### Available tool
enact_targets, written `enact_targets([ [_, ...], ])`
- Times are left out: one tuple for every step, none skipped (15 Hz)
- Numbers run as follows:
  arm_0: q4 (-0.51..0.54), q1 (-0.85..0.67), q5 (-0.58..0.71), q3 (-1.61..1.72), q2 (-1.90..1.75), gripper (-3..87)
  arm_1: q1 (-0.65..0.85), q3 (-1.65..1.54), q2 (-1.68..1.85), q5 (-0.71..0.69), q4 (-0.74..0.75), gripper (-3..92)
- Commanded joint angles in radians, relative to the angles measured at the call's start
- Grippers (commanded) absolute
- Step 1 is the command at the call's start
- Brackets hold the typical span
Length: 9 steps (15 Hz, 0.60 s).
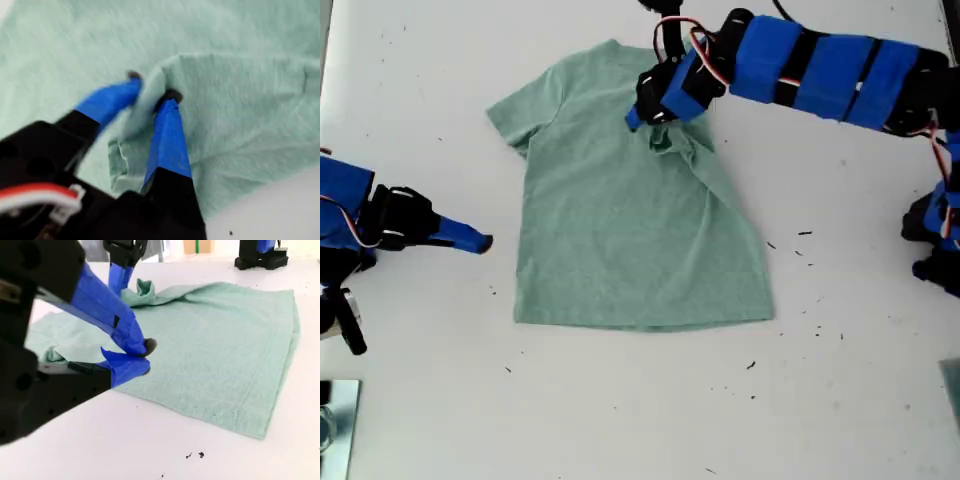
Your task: Fold t shirt
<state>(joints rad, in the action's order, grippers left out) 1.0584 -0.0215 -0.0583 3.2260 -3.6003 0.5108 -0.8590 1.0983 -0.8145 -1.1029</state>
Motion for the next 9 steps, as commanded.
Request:
enact_targets([
  [-0.002,0.008,-0.021,-0.003,-0.005,-0.1,-0.054,0.06,0.149,0.015,0.026,26.3],
  [-0.002,0.011,-0.021,-0.003,-0.005,-0.1,-0.058,0.006,0.27,0.041,0.014,23.8],
  [-0.002,0.011,-0.021,-0.003,-0.005,-0.1,-0.063,-0.078,0.417,0.049,0.018,21.8],
  [-0.002,0.008,-0.021,-0.003,-0.005,-0.1,-0.058,-0.166,0.552,0.055,-0.011,21.5],
  [-0.002,0.008,-0.021,-0.003,-0.005,-0.1,-0.041,-0.255,0.669,0.037,-0.089,21.4],
  [-0.002,0.008,-0.028,-0.003,-0.005,0.7,-0.018,-0.39,0.784,0.014,-0.176,15.0],
  [-0.002,0.005,-0.043,-0.003,-0.005,1.4,0.0,-0.624,0.933,0.011,-0.207,5.8],
  [0.0,-0.005,-0.048,-0.003,-0.005,2.1,0.006,-0.891,1.101,0.037,-0.212,2.3],
  [0.0,-0.009,-0.048,-0.005,-0.005,-0.1,0.011,-1.157,1.278,0.08,-0.216,2.3],
])
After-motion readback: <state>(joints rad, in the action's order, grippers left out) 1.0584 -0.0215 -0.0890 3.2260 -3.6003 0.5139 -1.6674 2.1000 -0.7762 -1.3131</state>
